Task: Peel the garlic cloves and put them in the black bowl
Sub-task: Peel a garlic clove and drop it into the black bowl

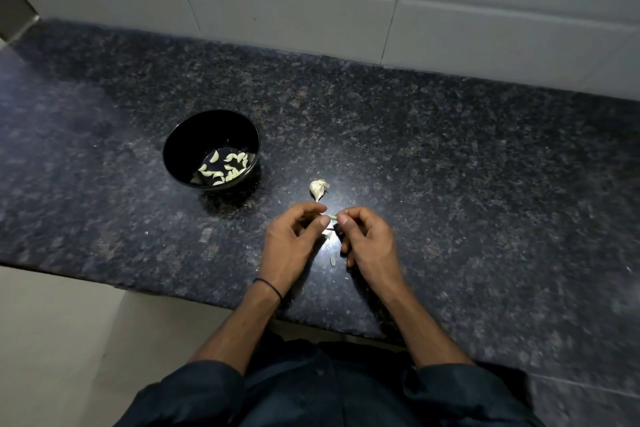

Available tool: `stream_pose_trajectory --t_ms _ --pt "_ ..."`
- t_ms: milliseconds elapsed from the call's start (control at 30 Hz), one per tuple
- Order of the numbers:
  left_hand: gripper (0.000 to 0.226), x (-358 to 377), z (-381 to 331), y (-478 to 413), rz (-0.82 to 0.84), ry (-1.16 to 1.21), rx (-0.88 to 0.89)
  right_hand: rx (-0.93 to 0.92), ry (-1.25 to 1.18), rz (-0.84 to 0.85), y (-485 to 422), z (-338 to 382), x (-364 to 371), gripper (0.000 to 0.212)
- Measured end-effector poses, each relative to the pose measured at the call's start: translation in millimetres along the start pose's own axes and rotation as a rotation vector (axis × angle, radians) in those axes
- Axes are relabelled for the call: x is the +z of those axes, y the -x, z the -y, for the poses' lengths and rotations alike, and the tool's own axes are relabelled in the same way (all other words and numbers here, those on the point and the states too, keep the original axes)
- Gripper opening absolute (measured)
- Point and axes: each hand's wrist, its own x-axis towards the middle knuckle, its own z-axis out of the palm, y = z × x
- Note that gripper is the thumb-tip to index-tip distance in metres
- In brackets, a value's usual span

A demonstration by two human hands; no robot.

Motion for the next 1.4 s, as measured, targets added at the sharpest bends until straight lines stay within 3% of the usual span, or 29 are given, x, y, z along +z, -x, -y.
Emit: stream_pose_trajectory --t_ms 200,400,600,767,933,1167,1400 --pt "0.003 -3.8 -2.4 -3.5 -0.012 -0.145 0.033 -0.012 -0.029 0.038 0.7 -1.7 -1.7 0.01" --pt "0.017 -14.8 -1.0 -2.4 -0.12 -0.206 0.02 -0.012 -0.04 0.02 0.9 -5.6 -3.9 0.01" --pt "0.009 -31.4 8.6 -4.3 -0.195 -0.402 0.104 -0.373 0.426 0.022 0.7 5.7 -6.3 0.024" --pt "0.008 -33.7 8.3 -2.4 -0.177 -0.515 0.2 -0.464 0.758 0.114 -3.2 3.2 -6.2 0.023" --pt "0.011 -39.0 9.8 1.8 -0.165 -0.537 0.225 -0.571 0.919 0.293 9.1 -5.4 -11.1 0.026" --pt "0.016 -41.4 6.7 21.4 -0.205 -0.494 0.214 -0.711 0.938 0.322 26.6 -22.7 -24.7 0.024" --pt "0.016 -38.8 9.7 45.4 -0.169 -0.523 0.212 -0.67 0.835 0.23 22.0 -13.2 -14.7 0.033"
